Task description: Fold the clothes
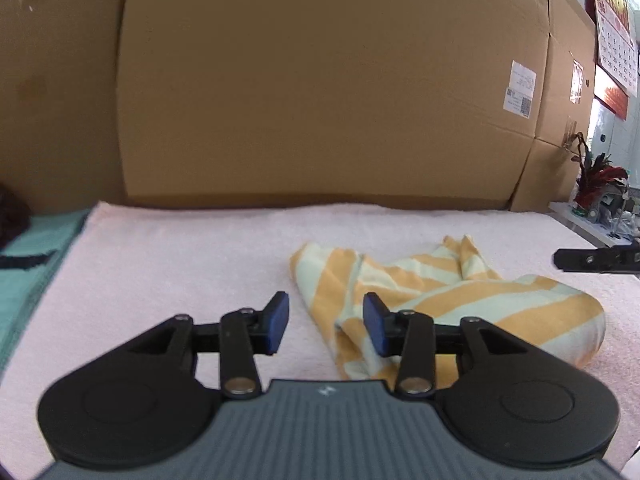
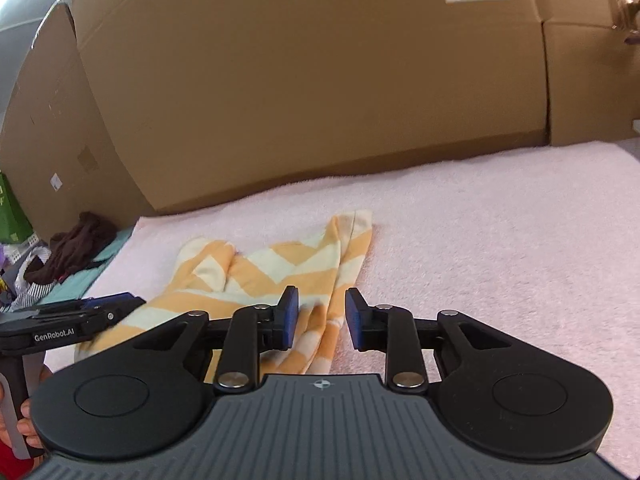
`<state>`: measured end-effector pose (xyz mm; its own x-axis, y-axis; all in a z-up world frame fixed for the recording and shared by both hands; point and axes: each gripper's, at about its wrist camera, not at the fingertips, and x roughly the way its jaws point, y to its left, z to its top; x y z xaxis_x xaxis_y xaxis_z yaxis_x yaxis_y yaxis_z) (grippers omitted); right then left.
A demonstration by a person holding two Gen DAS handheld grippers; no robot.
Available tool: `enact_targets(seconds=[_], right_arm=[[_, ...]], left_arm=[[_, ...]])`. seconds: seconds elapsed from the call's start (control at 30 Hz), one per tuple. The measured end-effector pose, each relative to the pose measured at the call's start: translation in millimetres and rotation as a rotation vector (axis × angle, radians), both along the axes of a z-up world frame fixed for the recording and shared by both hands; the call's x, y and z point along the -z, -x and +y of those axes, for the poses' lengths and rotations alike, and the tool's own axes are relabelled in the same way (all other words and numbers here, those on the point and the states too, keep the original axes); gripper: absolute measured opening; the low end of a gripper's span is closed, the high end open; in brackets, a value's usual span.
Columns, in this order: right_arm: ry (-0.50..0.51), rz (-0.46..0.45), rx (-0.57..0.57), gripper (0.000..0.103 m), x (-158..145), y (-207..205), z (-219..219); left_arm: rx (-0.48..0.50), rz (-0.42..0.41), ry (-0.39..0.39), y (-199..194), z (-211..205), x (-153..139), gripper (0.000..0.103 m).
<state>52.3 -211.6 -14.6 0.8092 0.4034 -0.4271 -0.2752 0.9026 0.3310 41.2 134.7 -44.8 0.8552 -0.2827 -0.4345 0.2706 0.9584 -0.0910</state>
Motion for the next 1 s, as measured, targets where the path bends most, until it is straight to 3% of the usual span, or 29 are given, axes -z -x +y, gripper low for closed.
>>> enact_targets(seconds=[0.1, 0.23, 0.27, 0.37, 0.43, 0.5, 0.67, 0.77, 0.83, 0.93, 1.0], right_arm=[[-0.026, -0.076, -0.044, 0.026, -17, 20, -2], [-0.04, -0.049, -0.157, 0.022, -13, 19, 30], [-0.028, -0.037, -0.179, 0.022, -10, 17, 40], [0.003, 0.053, -0.091, 0.018, 10, -3, 43], [-0.004, 0.09, -0.046, 0.015, 22, -13, 39], [-0.053, 0.098, -0.019, 0.0, 28, -14, 28], [-0.088, 0.102, 0.002, 0.0, 26, -8, 25], [-0.075, 0.022, 0.002, 0.006, 11, 13, 22], [-0.069, -0.012, -0.039, 0.008, 5, 26, 23], [-0.045, 0.014, -0.071, 0.009, 13, 26, 32], [-0.038, 0.043, -0.036, 0.005, 23, 18, 27]], left_arm=[[0.038, -0.042, 0.028, 17, -4, -14, 0.041], [0.093, -0.078, 0.043, 34, -19, -24, 0.037], [0.106, -0.055, 0.02, 29, -30, -18, 0.037], [0.097, 0.047, -0.032, 6, -50, 7, 0.037], [0.089, 0.086, -0.007, -6, -47, 14, 0.038], [0.087, 0.108, 0.003, -13, -47, 18, 0.041], [0.082, 0.068, -0.036, -1, -44, 11, 0.041], [0.065, 0.008, -0.04, 17, -32, 4, 0.045], [0.107, 0.023, -0.004, 21, -30, 5, 0.046], [0.099, 0.044, -0.052, 18, -39, 15, 0.047], [0.084, 0.063, -0.043, 13, -38, 21, 0.051]])
